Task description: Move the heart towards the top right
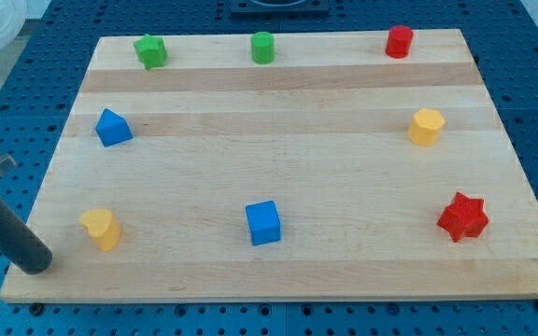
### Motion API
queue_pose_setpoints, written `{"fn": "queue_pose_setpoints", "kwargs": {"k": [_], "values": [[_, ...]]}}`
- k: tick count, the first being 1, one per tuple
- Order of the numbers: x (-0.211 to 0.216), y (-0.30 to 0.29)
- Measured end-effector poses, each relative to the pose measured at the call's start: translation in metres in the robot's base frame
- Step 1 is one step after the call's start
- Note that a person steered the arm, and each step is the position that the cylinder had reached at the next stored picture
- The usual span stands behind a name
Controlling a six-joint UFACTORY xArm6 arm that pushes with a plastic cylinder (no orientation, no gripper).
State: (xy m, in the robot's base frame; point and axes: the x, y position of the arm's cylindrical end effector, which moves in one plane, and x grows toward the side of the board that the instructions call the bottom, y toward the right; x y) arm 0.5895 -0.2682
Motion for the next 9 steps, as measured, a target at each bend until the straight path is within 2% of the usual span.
{"fn": "queue_pose_setpoints", "kwargs": {"k": [1,4,5,6,9], "values": [[-0.009,0.013],[-0.154,0.16],[-0.18,0.181],[-0.174,0.157],[-0.075,0.04]]}}
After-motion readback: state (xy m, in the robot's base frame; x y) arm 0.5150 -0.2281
